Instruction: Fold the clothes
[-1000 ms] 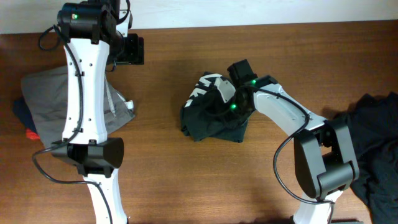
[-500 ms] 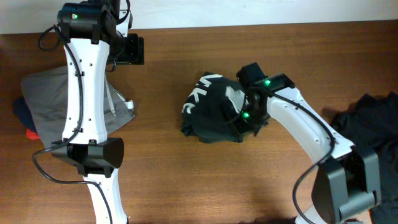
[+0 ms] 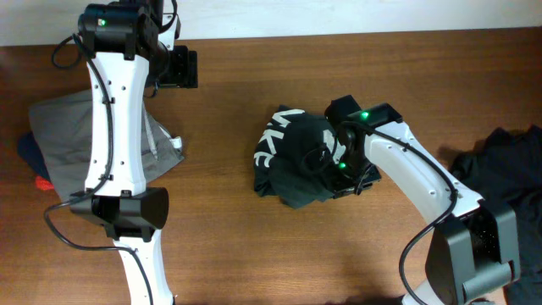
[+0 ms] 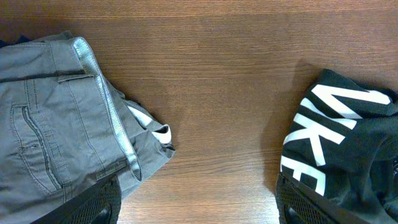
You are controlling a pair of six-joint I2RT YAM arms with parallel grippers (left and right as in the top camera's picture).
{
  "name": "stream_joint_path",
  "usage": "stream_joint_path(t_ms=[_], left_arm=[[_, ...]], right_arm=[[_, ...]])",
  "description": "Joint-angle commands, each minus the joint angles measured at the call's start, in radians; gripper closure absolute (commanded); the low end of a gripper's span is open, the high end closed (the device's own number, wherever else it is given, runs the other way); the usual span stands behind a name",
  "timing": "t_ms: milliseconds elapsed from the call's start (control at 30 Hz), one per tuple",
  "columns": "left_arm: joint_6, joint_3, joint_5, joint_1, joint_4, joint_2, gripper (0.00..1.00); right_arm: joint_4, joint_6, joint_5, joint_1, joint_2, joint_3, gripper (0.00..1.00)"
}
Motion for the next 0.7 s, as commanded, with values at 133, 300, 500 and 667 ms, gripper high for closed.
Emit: stream_joint_path(t_ms=[133,300,500,667], left_arm=[[0.013,0.016,-0.006,0.002,0.008,-0.029,0.2],[0.013,0.016,-0.006,0.002,0.009,-0.029,0.2],[0.013,0.016,-0.006,0.002,0.009,-0.029,0.2],[0.013,0.016,-0.006,0.002,0.007,-0.029,0.2]], right_arm=[[0.296,0.079,-0.281,-0.099,0.001,-0.004,0.67],[0.448,0.168,-0.409,-0.104,0.074,-0.004,0.67],[0.562,0.249,-0.527,-0.092,0.202,-0.004,0.67],[0.642,0.285,-0.528,-0.09,0.223,-0.004,0.71]])
